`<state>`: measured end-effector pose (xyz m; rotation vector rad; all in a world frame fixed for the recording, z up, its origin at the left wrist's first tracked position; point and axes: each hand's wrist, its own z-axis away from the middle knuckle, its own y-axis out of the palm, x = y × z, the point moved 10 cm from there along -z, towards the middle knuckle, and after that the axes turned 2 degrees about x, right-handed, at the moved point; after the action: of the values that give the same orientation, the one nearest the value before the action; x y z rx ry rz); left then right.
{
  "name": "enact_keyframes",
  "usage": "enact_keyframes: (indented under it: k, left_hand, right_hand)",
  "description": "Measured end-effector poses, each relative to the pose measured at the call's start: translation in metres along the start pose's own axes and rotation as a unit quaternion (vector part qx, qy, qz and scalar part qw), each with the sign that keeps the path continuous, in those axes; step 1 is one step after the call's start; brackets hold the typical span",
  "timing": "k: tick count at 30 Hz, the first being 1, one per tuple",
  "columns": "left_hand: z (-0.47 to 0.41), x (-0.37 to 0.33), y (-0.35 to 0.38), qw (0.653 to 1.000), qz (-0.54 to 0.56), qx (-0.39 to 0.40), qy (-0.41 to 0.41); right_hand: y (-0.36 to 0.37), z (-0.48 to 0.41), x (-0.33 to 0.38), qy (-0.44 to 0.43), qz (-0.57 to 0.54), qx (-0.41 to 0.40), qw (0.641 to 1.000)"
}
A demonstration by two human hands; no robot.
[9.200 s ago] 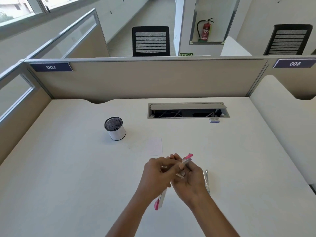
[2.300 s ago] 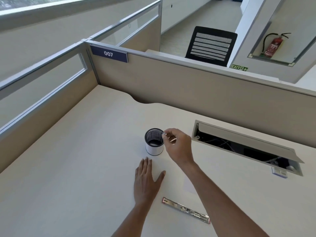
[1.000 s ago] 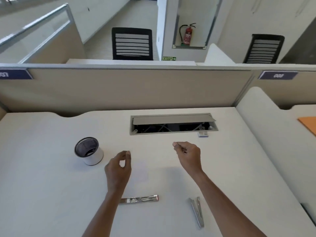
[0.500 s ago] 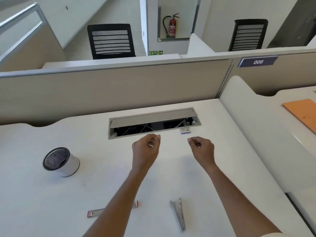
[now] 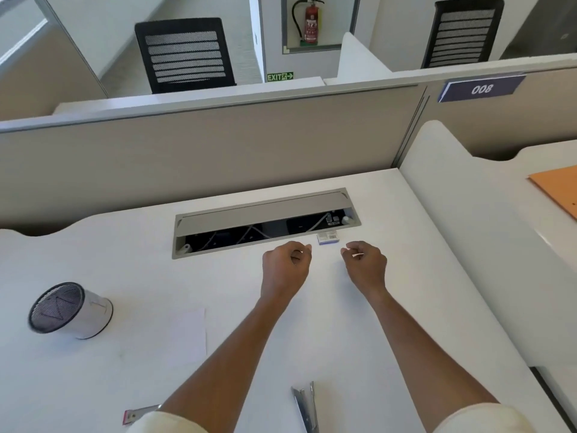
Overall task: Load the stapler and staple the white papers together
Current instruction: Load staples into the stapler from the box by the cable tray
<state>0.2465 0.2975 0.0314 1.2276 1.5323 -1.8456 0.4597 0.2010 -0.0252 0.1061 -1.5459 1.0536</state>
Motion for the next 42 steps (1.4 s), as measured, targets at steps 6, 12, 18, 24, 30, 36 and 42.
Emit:
enact_keyframes:
  k: [6, 12, 18, 24, 30, 36, 42]
  left_hand:
    - [-0.025, 0.02, 0.038, 0.996, 0.035, 0.024, -0.075]
    - [-0.053, 0.056, 0.08, 0.977, 0.089, 0.026, -0.192]
    - [-0.07, 0.058, 0.088, 0.969, 0.078, 0.008, -0.236]
    - [-0.067, 0.062, 0.102, 0.947, 0.106, -0.001, -0.302]
    - [-0.066, 0.065, 0.101, 0.933, 0.124, -0.006, -0.337]
    - [-0.066, 0.071, 0.096, 0.927, 0.13, -0.005, -0.353]
    - [-0.064, 0.072, 0.097, 0.925, 0.142, -0.01, -0.351]
  right_hand:
    - [0.016, -0.029, -0.002, -0.013, 0.06, 0.038, 0.997]
    - [0.035, -0.056, -0.012, -0.023, 0.116, 0.093, 0.989]
    - [0.036, -0.067, 0.001, -0.041, 0.124, 0.119, 0.984]
    - [0.037, -0.071, 0.0, -0.072, 0.133, 0.126, 0.98]
    - [0.036, -0.075, -0.002, -0.079, 0.121, 0.14, 0.979]
    - [0.027, -0.081, -0.005, -0.078, 0.084, 0.149, 0.982]
    - [0.023, -0.086, -0.011, -0.06, 0.06, 0.159, 0.984]
